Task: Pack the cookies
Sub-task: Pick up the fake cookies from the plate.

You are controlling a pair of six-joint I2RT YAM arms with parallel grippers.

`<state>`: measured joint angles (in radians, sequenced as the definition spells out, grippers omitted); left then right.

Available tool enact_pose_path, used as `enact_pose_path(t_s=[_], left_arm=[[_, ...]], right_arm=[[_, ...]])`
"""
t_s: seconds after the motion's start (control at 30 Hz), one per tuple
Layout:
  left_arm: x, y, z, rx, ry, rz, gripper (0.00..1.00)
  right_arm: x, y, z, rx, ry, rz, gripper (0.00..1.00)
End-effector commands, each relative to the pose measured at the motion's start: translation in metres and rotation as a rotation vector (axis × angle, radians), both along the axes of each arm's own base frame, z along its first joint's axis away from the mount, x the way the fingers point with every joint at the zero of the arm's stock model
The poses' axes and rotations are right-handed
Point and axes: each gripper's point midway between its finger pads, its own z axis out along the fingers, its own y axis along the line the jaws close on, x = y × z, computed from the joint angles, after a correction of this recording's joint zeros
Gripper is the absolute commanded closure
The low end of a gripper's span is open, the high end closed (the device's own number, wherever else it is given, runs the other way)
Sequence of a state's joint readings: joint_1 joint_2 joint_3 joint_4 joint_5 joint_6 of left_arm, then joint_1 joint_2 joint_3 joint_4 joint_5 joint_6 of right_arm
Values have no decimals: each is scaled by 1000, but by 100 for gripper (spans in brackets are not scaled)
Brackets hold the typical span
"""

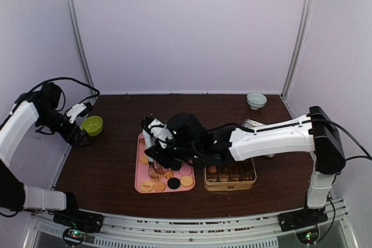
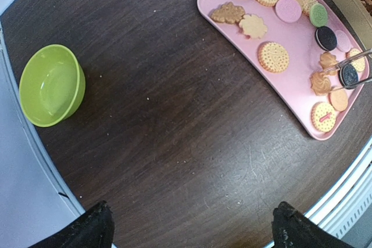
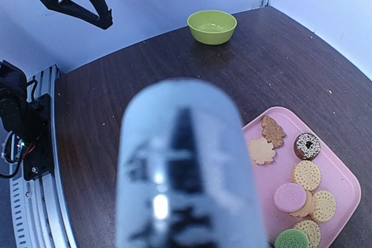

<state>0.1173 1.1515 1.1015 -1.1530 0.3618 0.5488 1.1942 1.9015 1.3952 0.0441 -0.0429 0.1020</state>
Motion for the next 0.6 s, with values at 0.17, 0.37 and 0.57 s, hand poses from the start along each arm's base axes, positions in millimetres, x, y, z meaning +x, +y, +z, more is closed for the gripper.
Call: enact_pose_path(t_s=[0.17,0.37,0.57], left_arm=[[0,0,9,4,-37,-13,2],[-1,1,11,12,-39,-17,2],[-1,1,12,13,-39,-18,2]], right_arm=[[0,5,24,32,-75,-28,59],[-1,17,24,45,-77,-13,59],[-4,22,22,56,-67,4,59]])
